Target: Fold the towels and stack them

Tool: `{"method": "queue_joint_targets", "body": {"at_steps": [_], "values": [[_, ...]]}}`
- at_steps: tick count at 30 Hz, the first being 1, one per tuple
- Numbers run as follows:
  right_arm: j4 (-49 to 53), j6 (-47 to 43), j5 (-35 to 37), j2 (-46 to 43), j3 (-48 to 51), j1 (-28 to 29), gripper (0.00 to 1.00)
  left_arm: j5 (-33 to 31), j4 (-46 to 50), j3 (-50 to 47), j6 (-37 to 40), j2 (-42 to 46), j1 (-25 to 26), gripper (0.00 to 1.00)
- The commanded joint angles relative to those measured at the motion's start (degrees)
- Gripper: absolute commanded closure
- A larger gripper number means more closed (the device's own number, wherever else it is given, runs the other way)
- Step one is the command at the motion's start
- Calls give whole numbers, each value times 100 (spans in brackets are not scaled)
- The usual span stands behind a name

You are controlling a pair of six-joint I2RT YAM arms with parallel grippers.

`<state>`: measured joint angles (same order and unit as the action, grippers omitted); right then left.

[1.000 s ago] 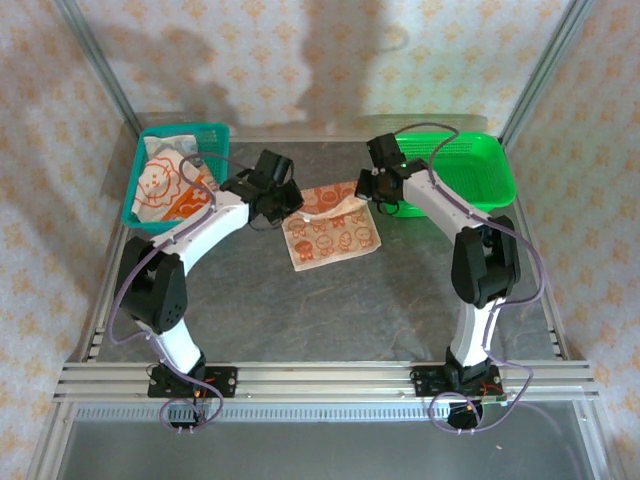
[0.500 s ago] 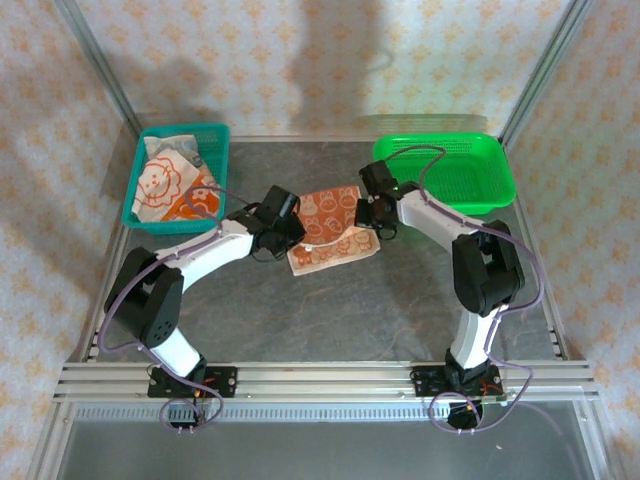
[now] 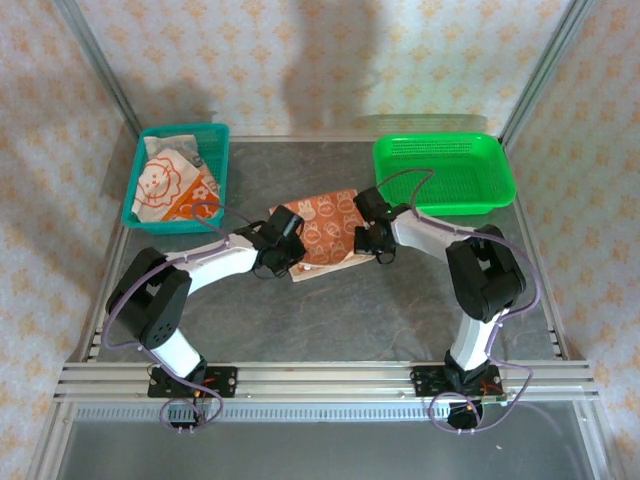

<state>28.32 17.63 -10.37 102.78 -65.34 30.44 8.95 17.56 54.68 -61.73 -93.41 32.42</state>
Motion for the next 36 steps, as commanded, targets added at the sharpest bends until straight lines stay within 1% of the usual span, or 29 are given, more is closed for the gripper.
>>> {"method": "queue_joint_targets", "body": {"at_steps": [1,3,7,10,13,15,18,20,23,26,31,36], "values": [[-199,385,-22,-310,215,209,98,-640,591,-51,475,122,-29,100],[-288,620,-53,-404,355,365,98,-783,790,-102,754,235,-113,100],[-380,1109,44,-583,543,642,98,-831,913,-296,1201,524,-328,100],[-517,1409,32,-718,629,666,98,-610,675,-455,1308,727,-449,100],[-423,1444,40,-806,394,665,98,-514,575,-393,1348,824,-547,100],[-263,1369,175,-813,107,665,98,-473,588,-239,1398,816,-645,100],[-31,1179,461,-666,-449,630,98,-447,670,149,1571,731,-806,100],[63,1060,497,-461,-871,508,98,-404,761,519,1707,582,-946,100],[210,864,524,-30,-1653,271,98,-415,990,1291,1976,254,-1179,100],[356,629,510,525,-2542,72,98,-635,1202,2103,2275,-163,-1351,100],[759,208,693,1638,-4308,-143,98,-451,1440,3590,2519,-1146,-1750,100],[1299,57,565,2649,-6170,-394,98,-333,1916,5120,2649,-2084,-1919,100]]}}
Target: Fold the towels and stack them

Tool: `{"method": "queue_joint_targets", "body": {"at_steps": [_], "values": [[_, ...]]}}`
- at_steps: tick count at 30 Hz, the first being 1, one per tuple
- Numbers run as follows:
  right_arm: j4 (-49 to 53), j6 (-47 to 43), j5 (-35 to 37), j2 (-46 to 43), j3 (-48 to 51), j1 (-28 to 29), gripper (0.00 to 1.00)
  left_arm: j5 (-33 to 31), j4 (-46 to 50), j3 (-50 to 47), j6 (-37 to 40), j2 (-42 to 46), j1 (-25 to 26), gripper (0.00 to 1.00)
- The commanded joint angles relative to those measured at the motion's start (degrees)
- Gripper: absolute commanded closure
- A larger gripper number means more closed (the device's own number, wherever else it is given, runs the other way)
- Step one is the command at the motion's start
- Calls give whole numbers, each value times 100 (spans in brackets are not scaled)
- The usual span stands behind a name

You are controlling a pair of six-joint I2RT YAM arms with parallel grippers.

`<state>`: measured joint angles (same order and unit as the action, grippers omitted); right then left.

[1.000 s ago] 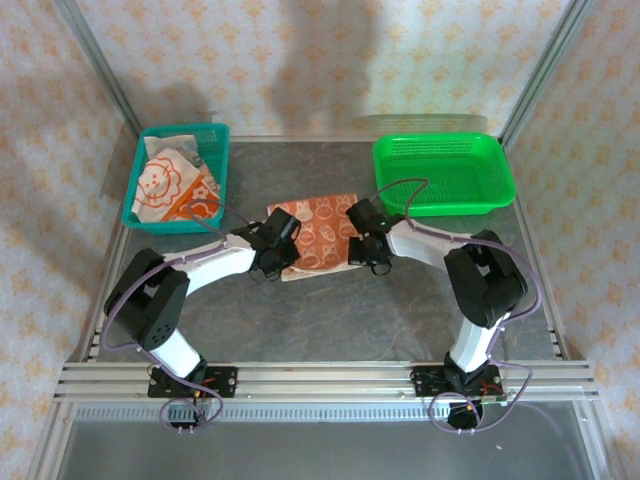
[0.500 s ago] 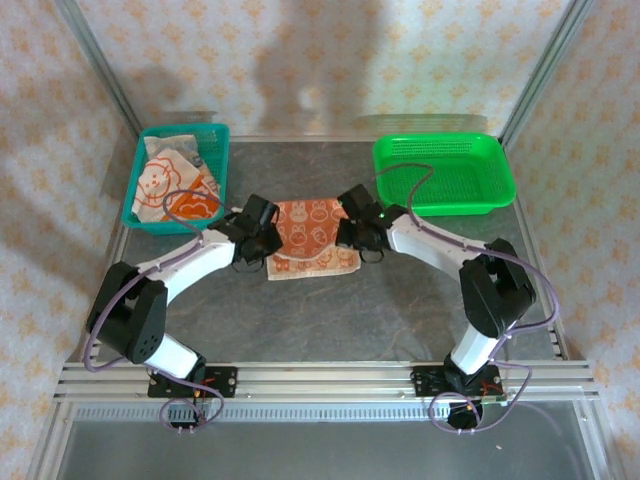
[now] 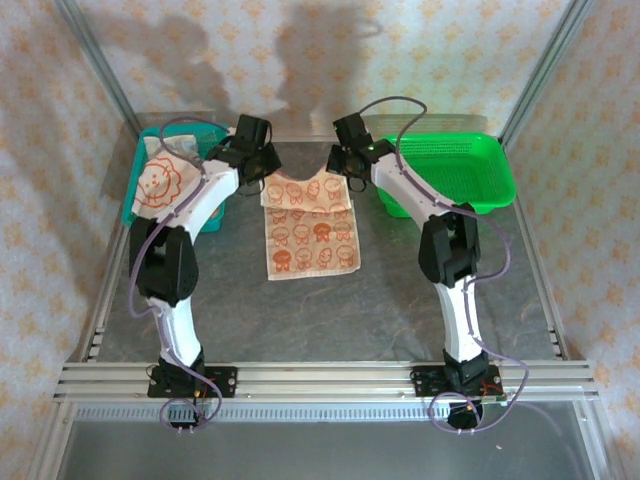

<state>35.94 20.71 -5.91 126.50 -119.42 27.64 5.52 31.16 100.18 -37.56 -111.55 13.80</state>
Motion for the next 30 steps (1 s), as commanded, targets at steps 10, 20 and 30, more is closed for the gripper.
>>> {"method": "queue_joint_targets", "body": {"at_steps": [10,20,30], "values": [[574,-327,-153,237,-728,-180,98,306,269,164,30,-107,-56,100],[-101,-218,-174,-680,910,-175,97,359,-183,-726,61,544,-57,100],[495,-383,169,245,-851,-220,97,366,409,1353,530,-779,-128,100]]}}
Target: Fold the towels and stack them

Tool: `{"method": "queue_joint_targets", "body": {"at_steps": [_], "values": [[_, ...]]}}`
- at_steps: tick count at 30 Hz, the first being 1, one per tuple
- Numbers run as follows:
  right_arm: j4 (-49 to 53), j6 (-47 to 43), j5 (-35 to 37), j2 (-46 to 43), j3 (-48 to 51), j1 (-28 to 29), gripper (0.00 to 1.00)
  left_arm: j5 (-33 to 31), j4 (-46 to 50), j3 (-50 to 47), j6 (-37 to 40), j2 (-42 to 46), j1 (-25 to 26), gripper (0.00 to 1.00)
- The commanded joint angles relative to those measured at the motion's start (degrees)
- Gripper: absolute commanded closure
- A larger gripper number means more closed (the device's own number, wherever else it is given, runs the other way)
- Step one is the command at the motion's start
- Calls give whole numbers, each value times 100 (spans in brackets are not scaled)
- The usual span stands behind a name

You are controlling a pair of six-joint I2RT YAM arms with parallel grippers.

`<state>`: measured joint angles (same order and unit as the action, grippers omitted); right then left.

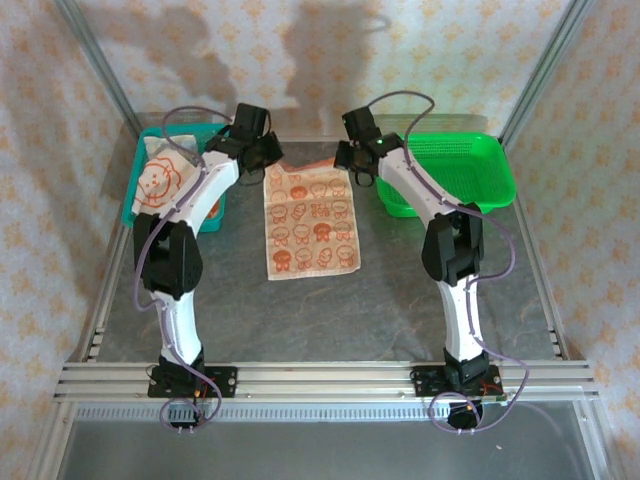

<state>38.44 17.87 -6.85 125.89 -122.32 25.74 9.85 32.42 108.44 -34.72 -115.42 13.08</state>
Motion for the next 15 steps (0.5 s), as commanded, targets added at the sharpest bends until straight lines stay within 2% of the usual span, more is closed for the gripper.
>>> {"method": "queue_joint_targets", "body": {"at_steps": [1,4,6,15], "values": [[320,-111,275,413,-754,-45,97,-49,381,757,261,-533,-62,100],[492,-123,269,666,-1199,-102,97,3,771,1495,317,-944,-66,100],[566,-102,212,673,-1202,-110,97,109,888,1544,300,-992,-69,100],[-220,100,-295,-500,896,-100,97,255,10,-663,-104,349,-51,100]]}}
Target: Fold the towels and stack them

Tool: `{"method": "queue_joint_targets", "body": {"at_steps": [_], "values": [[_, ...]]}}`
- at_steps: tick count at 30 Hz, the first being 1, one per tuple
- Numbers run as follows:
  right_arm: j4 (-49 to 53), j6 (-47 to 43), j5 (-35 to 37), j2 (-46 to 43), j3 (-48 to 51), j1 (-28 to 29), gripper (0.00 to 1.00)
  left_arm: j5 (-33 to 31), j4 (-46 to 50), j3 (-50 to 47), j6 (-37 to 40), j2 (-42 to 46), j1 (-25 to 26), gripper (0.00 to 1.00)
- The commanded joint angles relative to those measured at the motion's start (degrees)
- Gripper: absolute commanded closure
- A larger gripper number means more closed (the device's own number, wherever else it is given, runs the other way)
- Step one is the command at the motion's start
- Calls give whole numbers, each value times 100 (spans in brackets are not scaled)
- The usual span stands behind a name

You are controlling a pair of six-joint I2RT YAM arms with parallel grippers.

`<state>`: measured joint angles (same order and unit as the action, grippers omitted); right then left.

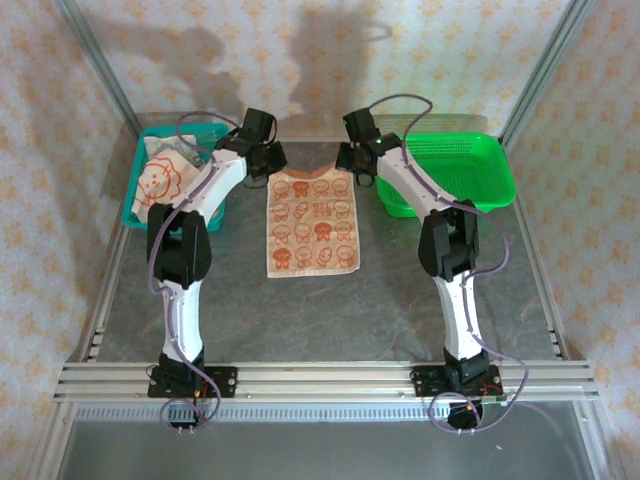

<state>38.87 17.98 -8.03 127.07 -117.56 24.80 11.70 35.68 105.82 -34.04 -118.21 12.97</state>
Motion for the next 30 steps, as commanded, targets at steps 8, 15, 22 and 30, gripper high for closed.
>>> {"method": "queue_joint_targets", "body": {"at_steps": [8,15,22,30], "values": [[-623,274,-434,-1587,1945,186,97,48,-849,-2051,-809,1766,267,100],[-931,420,-443,-2450,3367,389,97,-284,-1159,-3532,-1245,2706,720,100],[-1149,554,-417,-2895,4353,633,96,-464,-1390,-4622,-1591,3419,1027,100],[-1382,726,-417,-3151,5107,721,95,-467,-1806,-5587,-1985,3741,1293,100]]}}
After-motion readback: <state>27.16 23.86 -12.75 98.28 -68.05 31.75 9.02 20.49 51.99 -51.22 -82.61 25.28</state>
